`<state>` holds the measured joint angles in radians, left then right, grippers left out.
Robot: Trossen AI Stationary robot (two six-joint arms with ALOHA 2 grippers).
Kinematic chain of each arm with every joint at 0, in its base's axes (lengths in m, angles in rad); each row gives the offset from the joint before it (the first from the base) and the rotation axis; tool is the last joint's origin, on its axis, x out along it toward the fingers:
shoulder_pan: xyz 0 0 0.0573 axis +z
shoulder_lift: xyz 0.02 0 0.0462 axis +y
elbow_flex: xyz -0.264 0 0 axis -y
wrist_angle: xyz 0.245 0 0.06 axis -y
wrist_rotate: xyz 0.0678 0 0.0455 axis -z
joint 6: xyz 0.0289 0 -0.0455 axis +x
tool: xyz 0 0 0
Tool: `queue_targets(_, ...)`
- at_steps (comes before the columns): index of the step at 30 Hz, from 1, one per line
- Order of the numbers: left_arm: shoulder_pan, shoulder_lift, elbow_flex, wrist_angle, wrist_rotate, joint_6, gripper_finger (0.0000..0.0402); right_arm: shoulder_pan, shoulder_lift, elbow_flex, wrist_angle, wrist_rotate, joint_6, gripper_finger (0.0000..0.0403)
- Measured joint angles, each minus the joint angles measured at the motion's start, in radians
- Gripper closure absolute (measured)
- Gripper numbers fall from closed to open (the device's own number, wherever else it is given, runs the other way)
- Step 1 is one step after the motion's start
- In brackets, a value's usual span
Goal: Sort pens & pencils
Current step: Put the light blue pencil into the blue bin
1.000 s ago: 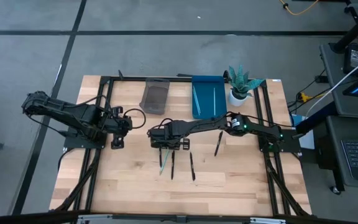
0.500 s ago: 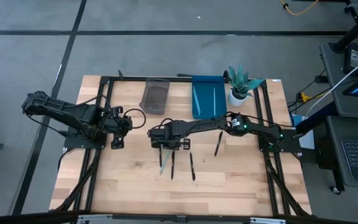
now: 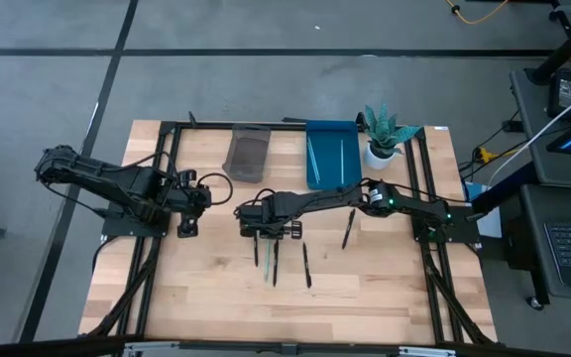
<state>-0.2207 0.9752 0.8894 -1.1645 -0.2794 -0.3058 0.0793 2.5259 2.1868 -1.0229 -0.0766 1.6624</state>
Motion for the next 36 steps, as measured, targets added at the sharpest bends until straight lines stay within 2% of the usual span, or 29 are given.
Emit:
queue_targets(13, 0.0, 0.0, 0.0, 0.0, 0.0, 0.0, 0.0329, -0.004, 0.004, 0.027, 0.003, 0.017, -0.027, 0.0396)
queue_targets(22, 0.0, 0.0, 0.0, 0.0, 0.0, 0.0, 0.0329, -0.012, 0.011, 0.082, -0.109, 0.047, -0.053, 0.0401)
queue_targets(36, 0.0, 0.0, 0.0, 0.0, 0.0, 0.0, 0.0329, -0.016, 0.01, 0.084, -0.102, 0.043, -0.07, 0.0402)
